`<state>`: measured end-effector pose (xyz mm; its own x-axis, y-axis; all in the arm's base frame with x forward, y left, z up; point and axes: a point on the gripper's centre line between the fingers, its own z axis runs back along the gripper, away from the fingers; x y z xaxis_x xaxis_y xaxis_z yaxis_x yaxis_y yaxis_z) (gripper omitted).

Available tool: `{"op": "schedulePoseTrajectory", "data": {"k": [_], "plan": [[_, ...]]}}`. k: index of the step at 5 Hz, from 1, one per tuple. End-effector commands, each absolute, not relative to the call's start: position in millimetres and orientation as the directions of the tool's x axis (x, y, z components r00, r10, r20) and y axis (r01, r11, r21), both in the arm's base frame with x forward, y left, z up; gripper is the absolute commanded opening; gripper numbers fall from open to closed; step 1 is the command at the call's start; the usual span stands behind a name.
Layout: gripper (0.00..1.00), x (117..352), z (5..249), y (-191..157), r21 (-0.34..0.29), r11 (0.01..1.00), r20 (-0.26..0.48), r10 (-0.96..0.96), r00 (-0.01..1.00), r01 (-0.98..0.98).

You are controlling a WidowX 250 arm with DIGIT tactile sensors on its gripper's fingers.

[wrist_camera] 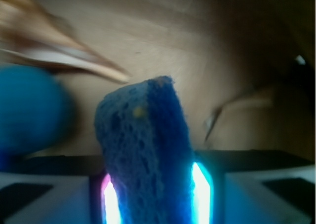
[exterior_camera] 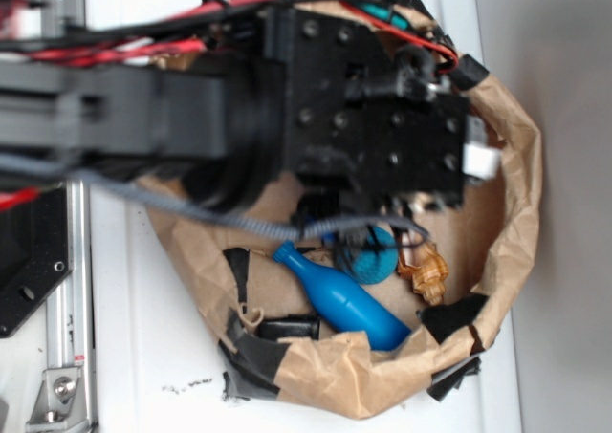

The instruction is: Grab the blue sponge.

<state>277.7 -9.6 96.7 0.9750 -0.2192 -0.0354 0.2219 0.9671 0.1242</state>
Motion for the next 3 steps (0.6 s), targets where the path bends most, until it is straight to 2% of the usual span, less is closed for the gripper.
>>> {"op": "schedulePoseTrajectory", "data": {"k": [1,2,3], "plan": [[0.00,267,156,-7,0.010,0.999,-0.035,0.049,0.998,-0.048],[0.00,260,159,2,-0.059,0.989,0.007,0.133,0.991,-0.133],[0.00,261,160,12,-0.051,0.981,0.062,0.192,0.979,-0.189]]}}
